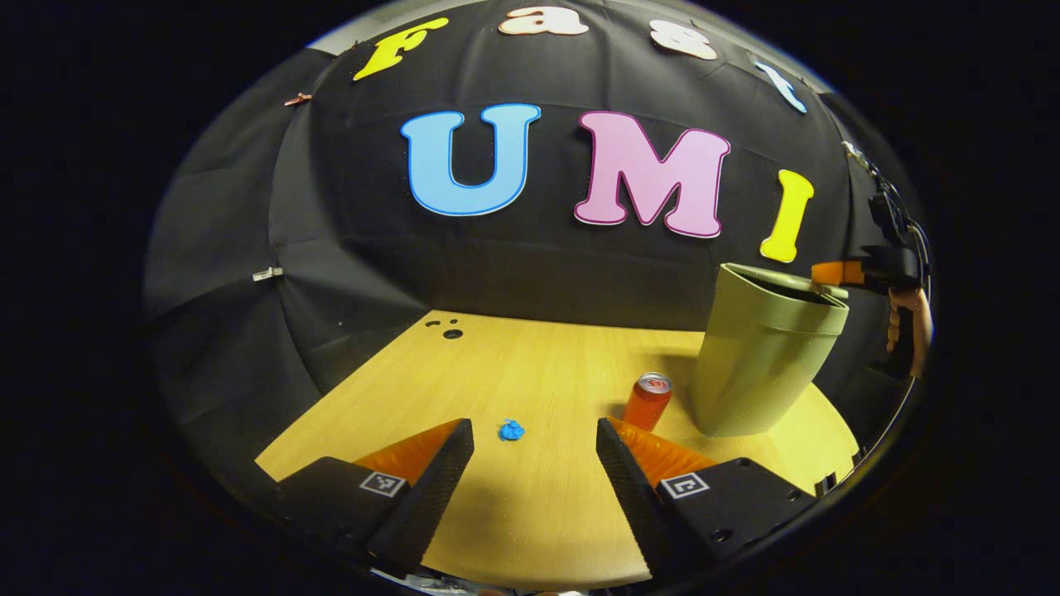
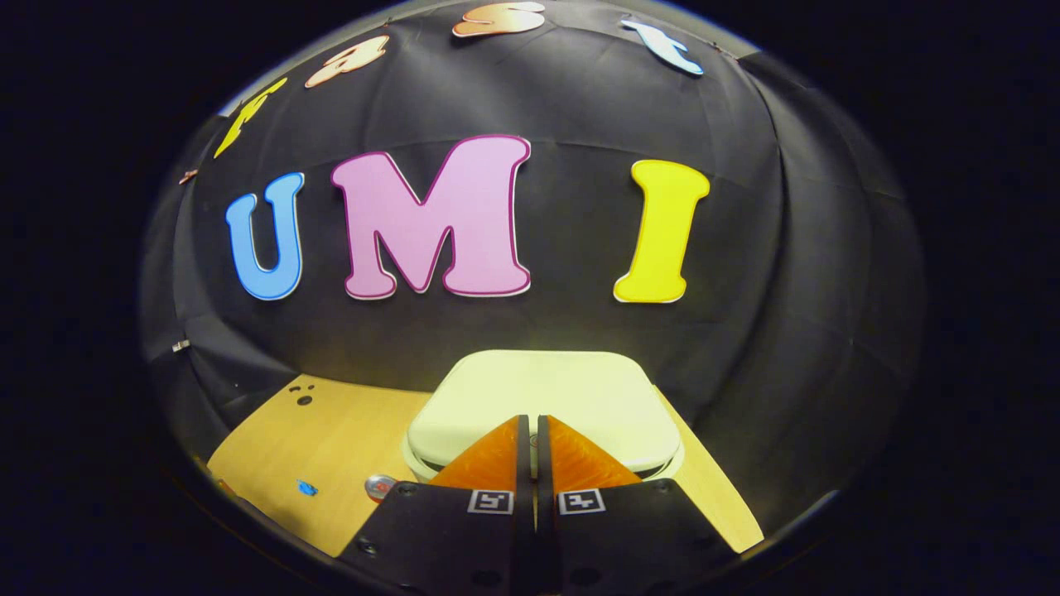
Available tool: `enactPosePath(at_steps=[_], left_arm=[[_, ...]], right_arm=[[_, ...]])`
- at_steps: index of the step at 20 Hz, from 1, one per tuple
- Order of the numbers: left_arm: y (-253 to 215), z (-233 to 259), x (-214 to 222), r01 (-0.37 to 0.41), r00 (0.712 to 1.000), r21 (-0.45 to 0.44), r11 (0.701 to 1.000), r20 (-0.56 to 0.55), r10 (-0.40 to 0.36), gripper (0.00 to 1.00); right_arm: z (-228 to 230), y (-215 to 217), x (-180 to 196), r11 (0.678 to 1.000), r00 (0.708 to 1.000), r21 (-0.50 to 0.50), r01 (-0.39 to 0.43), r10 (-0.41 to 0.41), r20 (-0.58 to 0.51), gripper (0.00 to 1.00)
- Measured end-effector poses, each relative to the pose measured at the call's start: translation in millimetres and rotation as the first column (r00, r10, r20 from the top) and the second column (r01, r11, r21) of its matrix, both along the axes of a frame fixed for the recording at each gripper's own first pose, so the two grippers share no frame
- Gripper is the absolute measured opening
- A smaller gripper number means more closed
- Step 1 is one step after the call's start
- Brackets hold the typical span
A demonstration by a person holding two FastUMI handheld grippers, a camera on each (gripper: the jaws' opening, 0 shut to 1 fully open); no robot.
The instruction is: Press the lid of the desktop garbage bin to open it, pick up the crumpled paper on the desktop and throw it into the bin, then pick up the pop can on the desktop and drop it into the bin, and finally close the garbage bin lid.
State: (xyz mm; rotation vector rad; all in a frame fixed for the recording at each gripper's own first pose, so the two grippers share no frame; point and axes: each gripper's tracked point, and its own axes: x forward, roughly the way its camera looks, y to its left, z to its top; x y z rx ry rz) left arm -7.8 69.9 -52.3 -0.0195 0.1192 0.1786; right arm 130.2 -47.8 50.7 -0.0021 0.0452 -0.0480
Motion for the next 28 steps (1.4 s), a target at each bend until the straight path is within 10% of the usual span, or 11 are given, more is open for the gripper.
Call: enactPosePath(at_steps=[14, 28], left_arm=[[34.2, -18.8, -28.1, 0.073, 0.997, 0.033, 0.997, 0.037, -0.074, 0.93], [69.2, -41.2, 39.8, 0.061, 0.998, -0.060, 0.996, -0.010, -0.062, 0.96]], right_arm=[[7.2, 29.0, -73.2, 0.999, 0.997, 0.035, 0.021, -0.024, 0.074, 0.05], [-49.1, 7.5, -151.5, 0.992, 0.996, 0.091, 0.083, -0.080, -0.039, 0.05]])
